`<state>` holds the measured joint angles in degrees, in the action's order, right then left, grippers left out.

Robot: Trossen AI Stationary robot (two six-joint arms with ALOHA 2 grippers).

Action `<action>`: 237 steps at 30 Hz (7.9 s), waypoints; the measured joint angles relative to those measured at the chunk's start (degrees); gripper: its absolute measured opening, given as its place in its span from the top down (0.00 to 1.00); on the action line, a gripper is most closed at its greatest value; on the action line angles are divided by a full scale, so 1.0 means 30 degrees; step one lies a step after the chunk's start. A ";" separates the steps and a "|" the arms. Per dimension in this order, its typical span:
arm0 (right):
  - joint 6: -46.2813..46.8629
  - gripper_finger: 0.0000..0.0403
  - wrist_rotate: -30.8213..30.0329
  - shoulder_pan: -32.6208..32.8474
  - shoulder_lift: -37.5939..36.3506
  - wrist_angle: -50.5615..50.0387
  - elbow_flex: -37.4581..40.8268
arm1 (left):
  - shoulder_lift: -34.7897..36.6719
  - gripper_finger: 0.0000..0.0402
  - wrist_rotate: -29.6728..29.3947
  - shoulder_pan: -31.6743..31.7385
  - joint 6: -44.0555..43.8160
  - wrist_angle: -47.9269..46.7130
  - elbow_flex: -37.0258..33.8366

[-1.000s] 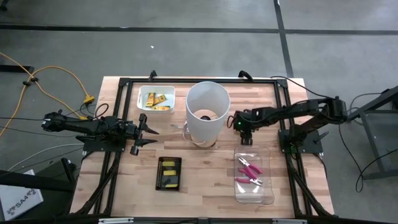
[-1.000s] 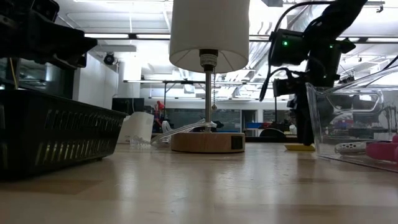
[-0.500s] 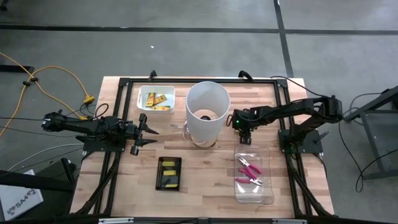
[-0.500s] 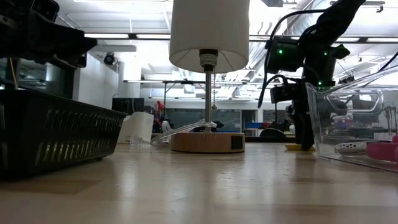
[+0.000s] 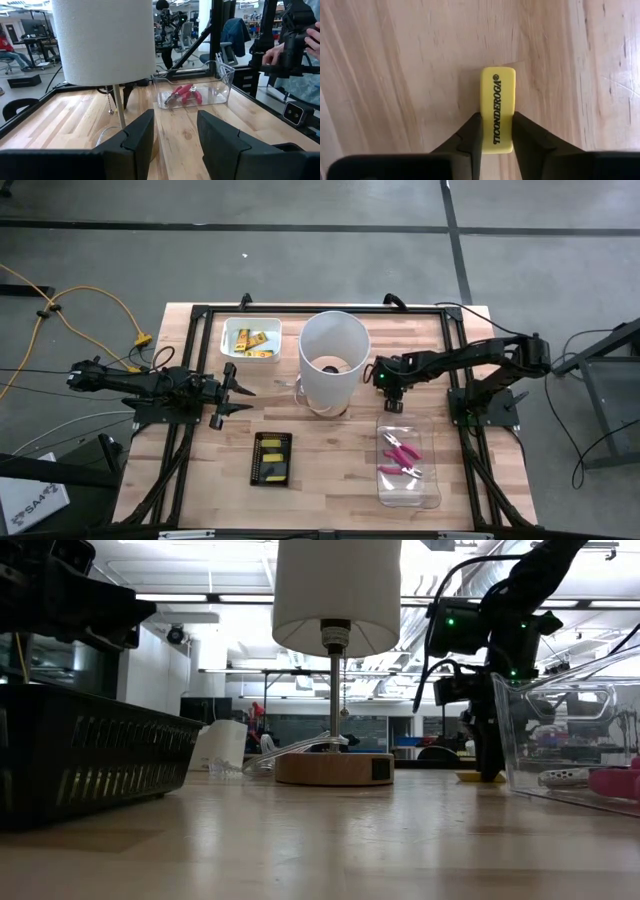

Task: Pick & Place School Supplies
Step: Put the yellow eraser into the black bin, then return to Home Position

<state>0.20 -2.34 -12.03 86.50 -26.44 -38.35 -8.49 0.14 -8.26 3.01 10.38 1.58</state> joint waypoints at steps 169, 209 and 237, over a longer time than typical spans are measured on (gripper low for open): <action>0.0953 0.82 -0.2170 0.9969 1.4178 1.0813 -1.7748 | -0.0006 0.64 -0.0007 0.0003 0.0000 0.0288 0.0000; 0.0374 0.70 -0.1658 1.0023 1.4134 1.1971 -1.7748 | 0.0000 0.64 -0.0004 -0.0004 0.0000 0.0288 0.0000; -0.1750 0.70 -0.3921 1.1694 1.1275 0.9147 -1.7461 | -0.0007 0.64 -0.0004 0.0000 0.0000 0.0313 0.0000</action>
<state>-5.05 -14.11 23.05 120.32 1.00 -90.73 -8.51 0.13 -8.26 3.01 11.32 1.58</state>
